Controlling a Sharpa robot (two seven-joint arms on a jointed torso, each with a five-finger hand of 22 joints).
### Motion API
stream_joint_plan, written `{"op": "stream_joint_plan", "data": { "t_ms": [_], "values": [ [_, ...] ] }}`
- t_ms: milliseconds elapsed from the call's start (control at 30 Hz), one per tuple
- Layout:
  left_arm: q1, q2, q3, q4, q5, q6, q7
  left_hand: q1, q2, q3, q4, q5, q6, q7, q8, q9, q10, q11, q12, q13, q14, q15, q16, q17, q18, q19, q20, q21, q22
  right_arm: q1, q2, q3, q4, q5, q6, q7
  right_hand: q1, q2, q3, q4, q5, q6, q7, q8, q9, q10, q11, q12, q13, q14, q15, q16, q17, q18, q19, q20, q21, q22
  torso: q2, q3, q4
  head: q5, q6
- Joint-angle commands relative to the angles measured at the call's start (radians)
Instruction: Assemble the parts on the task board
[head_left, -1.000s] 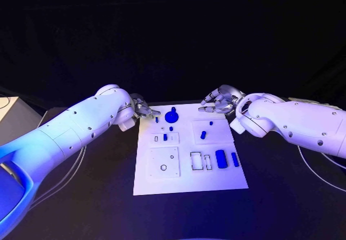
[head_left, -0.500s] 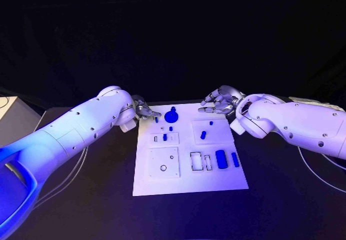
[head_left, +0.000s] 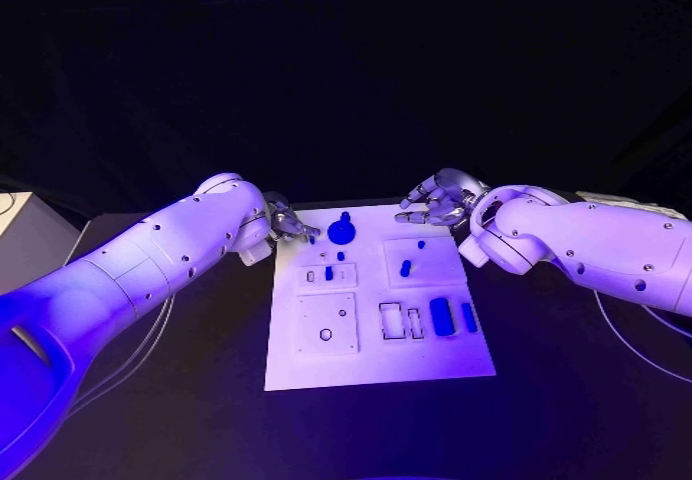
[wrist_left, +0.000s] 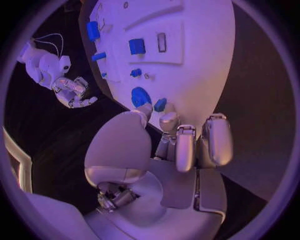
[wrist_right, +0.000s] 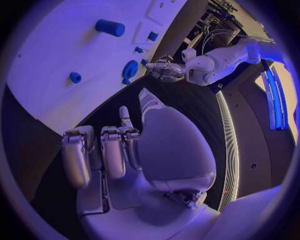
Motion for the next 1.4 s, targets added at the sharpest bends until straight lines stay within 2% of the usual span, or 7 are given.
{"op": "stream_joint_plan", "data": {
  "t_ms": [33,800,933,1067,1167,1333,1400],
  "values": [
    [0.003,0.003,0.000,0.000,0.008,0.015,0.009,0.026,0.000,0.024,-0.003,-0.003,0.009,-0.002,0.006,-0.002,-0.006,-0.007,-0.001,-0.003,0.092,-0.002,0.000,0.235,0.009,-0.001,0.002,-0.003,0.001,0.000,0.001,0.001,0.001,-0.009,0.000,0.012,-0.009,-0.001,0.003,0.005,0.004,-0.007,0.000,0.005,0.001,0.085,0.004,-0.003,0.247,0.085,0.002,-0.007,0.192,-0.007,0.105,0.001,0.004,0.262,0.000,0.0001,0.0005,0.000,-0.002],
    [0.004,0.000,-0.002,-0.004,0.075,-0.024,0.028,0.133,-0.035,0.259,-0.051,-0.003,-0.010,-0.006,0.043,-0.003,-0.035,-0.011,-0.033,-0.057,0.088,-0.006,-0.006,0.227,0.011,-0.011,-0.003,-0.012,-0.009,0.001,0.004,0.001,-0.007,-0.009,0.010,0.007,-0.009,0.000,0.003,0.005,0.005,-0.007,0.000,0.006,0.001,0.085,0.004,-0.003,0.247,0.085,0.002,-0.007,0.192,-0.007,0.105,0.001,0.004,0.263,0.000,0.0005,0.0011,0.004,-0.005],
    [0.004,-0.003,-0.002,-0.002,0.103,-0.026,0.029,0.137,-0.057,0.418,-0.126,0.000,-0.028,-0.012,0.112,0.038,-0.028,-0.019,-0.037,-0.061,0.089,-0.013,-0.004,0.229,0.011,-0.010,-0.010,-0.011,-0.005,0.000,0.004,0.001,-0.008,-0.009,0.015,0.006,-0.009,0.000,0.003,0.005,0.005,-0.007,0.000,0.006,0.001,0.085,0.004,-0.003,0.247,0.085,0.002,-0.007,0.192,-0.007,0.105,0.001,0.004,0.263,-0.002,0.0011,0.0008,0.007,-0.005],
    [0.004,-0.009,-0.003,0.004,0.123,-0.025,0.027,0.066,-0.080,0.539,-0.175,0.006,-0.052,-0.011,0.179,0.076,-0.021,-0.018,-0.033,-0.063,0.089,-0.013,-0.003,0.229,0.011,-0.010,-0.010,-0.010,-0.003,0.000,0.004,0.001,-0.009,-0.009,0.017,0.005,-0.010,0.000,0.003,0.005,0.005,-0.006,-0.001,0.006,0.001,0.086,0.004,-0.003,0.247,0.085,0.002,-0.007,0.192,-0.007,0.105,0.001,0.004,0.263,-0.001,0.0013,0.0012,0.007,-0.003],
    [0.004,-0.017,-0.003,0.020,0.134,-0.015,0.026,0.021,-0.083,0.596,-0.206,0.046,-0.056,-0.013,0.215,0.091,-0.021,-0.019,-0.032,-0.066,0.089,-0.015,-0.003,0.229,0.010,-0.008,-0.012,-0.008,0.000,0.000,0.002,0.001,-0.009,-0.009,0.015,0.007,-0.010,0.000,0.004,0.005,0.007,-0.006,-0.001,0.007,0.001,0.086,0.004,-0.003,0.247,0.085,0.002,-0.007,0.192,-0.007,0.105,0.001,0.004,0.263,-0.001,-0.0005,0.0016,0.006,-0.001],
    [0.003,-0.040,-0.003,0.066,0.150,-0.007,0.018,-0.048,-0.087,0.644,-0.254,0.155,-0.059,-0.016,0.258,0.102,-0.011,-0.024,-0.015,-0.054,0.093,-0.018,0.002,0.236,0.009,-0.004,-0.015,-0.003,0.008,0.000,0.000,0.001,-0.012,-0.009,0.012,0.009,-0.009,0.000,0.006,0.004,0.023,-0.006,-0.001,0.009,0.002,0.086,0.004,-0.003,0.247,0.085,0.001,-0.007,0.192,-0.007,0.105,0.000,0.004,0.263,-0.002,-0.0029,0.0044,0.008,0.002],
    [0.002,-0.050,-0.003,0.085,0.151,-0.010,0.017,-0.059,-0.088,0.650,-0.265,0.184,-0.057,-0.017,0.264,0.102,-0.005,-0.025,-0.009,-0.048,0.095,-0.020,0.006,0.241,0.007,0.003,-0.017,0.004,0.019,0.000,0.000,0.000,-0.014,-0.009,0.012,0.010,-0.007,-0.003,0.012,0.004,0.072,-0.007,-0.001,0.011,0.002,0.086,0.003,-0.003,0.247,0.085,0.001,-0.008,0.191,-0.007,0.105,0.000,0.004,0.263,-0.004,-0.0034,0.0059,0.009,0.002]
  ]
}}
